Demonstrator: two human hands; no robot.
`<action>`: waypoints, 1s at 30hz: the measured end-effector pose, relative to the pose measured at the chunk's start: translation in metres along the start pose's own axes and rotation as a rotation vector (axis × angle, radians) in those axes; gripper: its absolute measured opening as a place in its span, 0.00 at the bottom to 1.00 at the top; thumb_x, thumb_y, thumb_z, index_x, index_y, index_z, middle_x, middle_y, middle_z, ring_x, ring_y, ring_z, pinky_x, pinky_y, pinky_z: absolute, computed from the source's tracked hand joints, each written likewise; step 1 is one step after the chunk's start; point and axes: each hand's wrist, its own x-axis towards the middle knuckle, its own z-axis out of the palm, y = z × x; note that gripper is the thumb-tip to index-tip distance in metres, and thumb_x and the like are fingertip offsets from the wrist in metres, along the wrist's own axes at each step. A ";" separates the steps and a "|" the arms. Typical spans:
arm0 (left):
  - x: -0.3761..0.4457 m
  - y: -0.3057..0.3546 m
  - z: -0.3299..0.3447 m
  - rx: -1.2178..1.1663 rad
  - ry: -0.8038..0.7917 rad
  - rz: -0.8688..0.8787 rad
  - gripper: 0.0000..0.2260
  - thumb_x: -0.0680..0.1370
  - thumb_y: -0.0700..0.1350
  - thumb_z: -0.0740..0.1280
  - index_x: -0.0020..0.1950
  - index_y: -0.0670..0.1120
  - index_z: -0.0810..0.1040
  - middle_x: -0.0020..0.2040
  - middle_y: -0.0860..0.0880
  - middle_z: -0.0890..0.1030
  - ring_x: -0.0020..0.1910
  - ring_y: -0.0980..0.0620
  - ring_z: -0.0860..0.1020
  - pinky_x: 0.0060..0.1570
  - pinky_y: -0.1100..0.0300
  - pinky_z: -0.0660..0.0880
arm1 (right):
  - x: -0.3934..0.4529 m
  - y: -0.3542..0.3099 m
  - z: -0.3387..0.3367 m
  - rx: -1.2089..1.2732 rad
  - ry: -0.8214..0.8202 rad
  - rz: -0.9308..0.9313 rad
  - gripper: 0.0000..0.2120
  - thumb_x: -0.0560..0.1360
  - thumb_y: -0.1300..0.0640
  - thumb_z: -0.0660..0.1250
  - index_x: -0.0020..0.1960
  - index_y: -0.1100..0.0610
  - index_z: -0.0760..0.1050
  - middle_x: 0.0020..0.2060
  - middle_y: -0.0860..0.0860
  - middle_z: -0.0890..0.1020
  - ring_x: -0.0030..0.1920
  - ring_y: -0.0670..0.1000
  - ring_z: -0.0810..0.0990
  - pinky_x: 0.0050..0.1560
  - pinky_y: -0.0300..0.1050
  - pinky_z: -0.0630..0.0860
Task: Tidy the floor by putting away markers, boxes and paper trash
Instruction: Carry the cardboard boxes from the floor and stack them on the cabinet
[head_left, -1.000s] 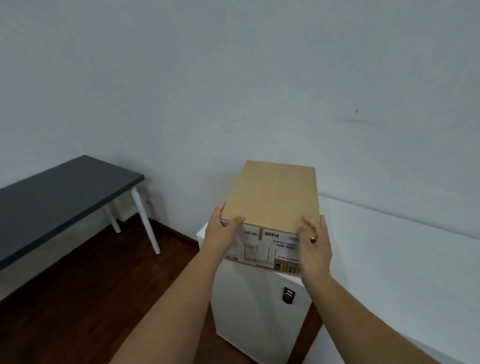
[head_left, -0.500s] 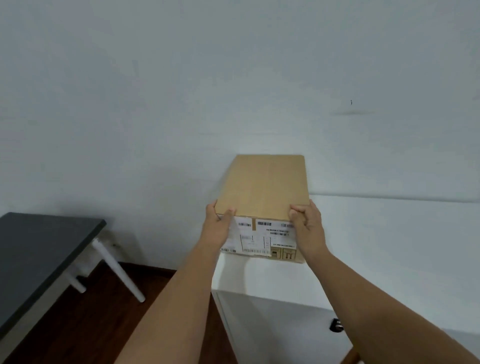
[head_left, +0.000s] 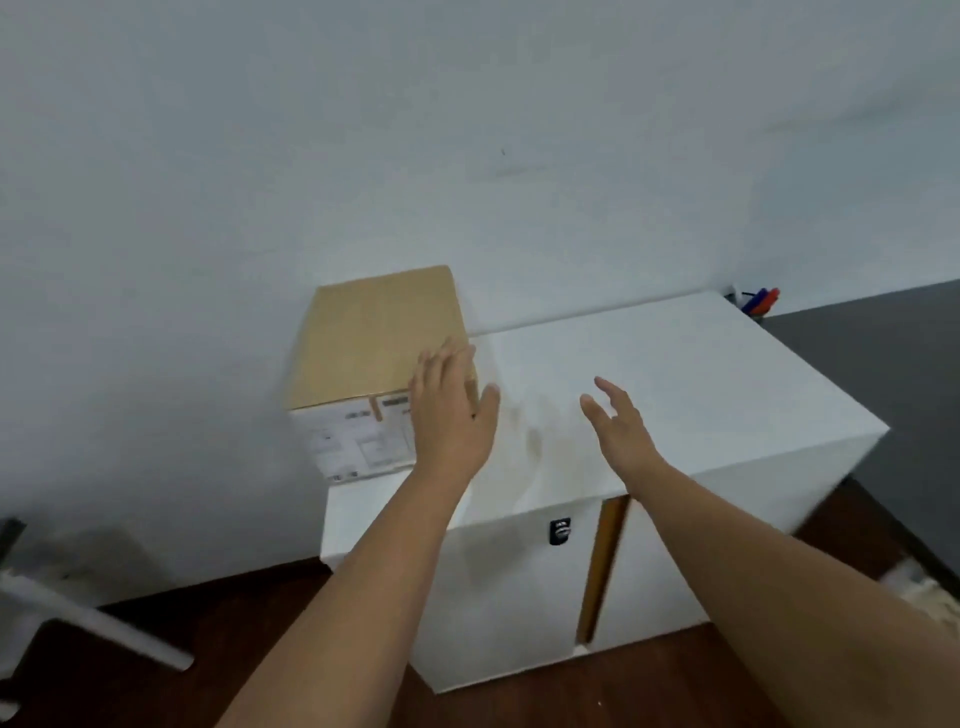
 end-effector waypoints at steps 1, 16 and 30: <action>-0.006 0.019 0.018 -0.059 -0.090 0.039 0.20 0.80 0.48 0.65 0.72 0.48 0.70 0.77 0.51 0.65 0.78 0.47 0.57 0.76 0.49 0.55 | -0.004 0.015 -0.026 -0.030 0.039 0.034 0.24 0.77 0.37 0.60 0.71 0.40 0.65 0.73 0.49 0.66 0.71 0.53 0.67 0.66 0.49 0.64; -0.220 0.297 0.344 -0.275 -1.052 0.167 0.19 0.79 0.53 0.66 0.70 0.52 0.72 0.68 0.51 0.71 0.67 0.53 0.71 0.61 0.62 0.65 | -0.212 0.237 -0.462 -0.119 0.570 0.654 0.18 0.75 0.48 0.67 0.63 0.52 0.73 0.59 0.56 0.77 0.55 0.57 0.77 0.56 0.52 0.74; -0.296 0.301 0.569 0.115 -1.417 0.020 0.28 0.76 0.56 0.68 0.73 0.44 0.70 0.72 0.44 0.69 0.69 0.43 0.71 0.70 0.47 0.68 | -0.207 0.405 -0.513 0.144 0.562 0.978 0.23 0.74 0.55 0.70 0.67 0.62 0.72 0.62 0.58 0.78 0.64 0.58 0.76 0.65 0.48 0.71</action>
